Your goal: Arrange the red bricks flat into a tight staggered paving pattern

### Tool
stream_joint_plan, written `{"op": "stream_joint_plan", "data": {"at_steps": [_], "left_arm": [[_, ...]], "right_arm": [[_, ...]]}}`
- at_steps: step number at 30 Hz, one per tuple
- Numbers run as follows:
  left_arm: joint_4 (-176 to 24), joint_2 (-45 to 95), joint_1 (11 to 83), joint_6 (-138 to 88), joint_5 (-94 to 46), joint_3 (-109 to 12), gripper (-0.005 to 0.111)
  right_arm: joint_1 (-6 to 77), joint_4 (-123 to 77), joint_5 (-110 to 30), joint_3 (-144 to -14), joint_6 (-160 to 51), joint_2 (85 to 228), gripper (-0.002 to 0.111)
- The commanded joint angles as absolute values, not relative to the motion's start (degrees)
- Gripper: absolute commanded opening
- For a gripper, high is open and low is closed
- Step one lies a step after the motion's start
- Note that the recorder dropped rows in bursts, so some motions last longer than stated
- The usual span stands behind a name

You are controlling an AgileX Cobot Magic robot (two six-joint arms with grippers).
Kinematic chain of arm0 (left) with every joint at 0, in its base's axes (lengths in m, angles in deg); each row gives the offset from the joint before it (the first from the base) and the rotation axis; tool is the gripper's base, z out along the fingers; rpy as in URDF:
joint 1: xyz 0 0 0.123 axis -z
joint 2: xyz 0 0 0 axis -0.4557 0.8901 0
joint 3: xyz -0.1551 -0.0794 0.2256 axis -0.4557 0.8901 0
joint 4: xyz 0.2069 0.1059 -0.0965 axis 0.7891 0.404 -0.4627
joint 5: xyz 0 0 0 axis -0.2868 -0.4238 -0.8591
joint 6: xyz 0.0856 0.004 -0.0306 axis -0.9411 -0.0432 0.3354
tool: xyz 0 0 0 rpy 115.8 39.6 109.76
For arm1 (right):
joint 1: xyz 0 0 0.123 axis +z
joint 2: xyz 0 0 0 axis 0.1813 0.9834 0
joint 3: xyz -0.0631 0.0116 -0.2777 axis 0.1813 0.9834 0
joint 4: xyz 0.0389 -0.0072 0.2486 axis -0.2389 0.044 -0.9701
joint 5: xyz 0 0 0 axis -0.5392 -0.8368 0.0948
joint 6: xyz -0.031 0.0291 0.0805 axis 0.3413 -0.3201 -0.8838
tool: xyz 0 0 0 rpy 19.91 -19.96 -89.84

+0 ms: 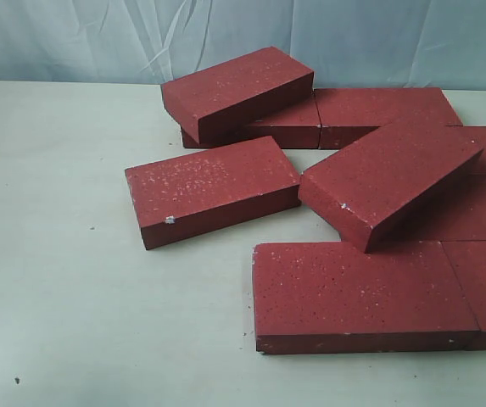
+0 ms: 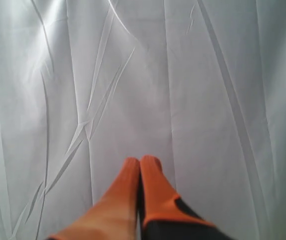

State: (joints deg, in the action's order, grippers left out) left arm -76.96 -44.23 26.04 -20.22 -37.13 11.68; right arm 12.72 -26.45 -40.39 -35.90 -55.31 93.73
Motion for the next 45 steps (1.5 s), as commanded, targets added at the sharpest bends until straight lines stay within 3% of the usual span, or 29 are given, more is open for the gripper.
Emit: {"op": "stream_joint_plan", "data": {"at_steps": [1, 9, 24, 45], "left_arm": [[-76.93, -44.52, 26.05, -19.86, -37.07, 11.97, 0.000], [-76.93, -44.52, 26.05, -19.86, -36.55, 11.97, 0.000], [-76.93, -44.52, 26.05, -19.86, -36.55, 11.97, 0.000], [-76.93, -44.52, 26.05, -19.86, -36.55, 11.97, 0.000]], "right_arm": [[12.41, -25.93, -45.55, -41.36, -54.83, 98.04, -0.001], [12.41, -25.93, -54.38, -50.02, -54.83, 105.92, -0.001], [12.41, -25.93, -58.05, -49.19, -54.83, 115.50, -0.001], [12.41, -26.07, -74.68, -73.86, -54.83, 160.62, -0.001]]}}
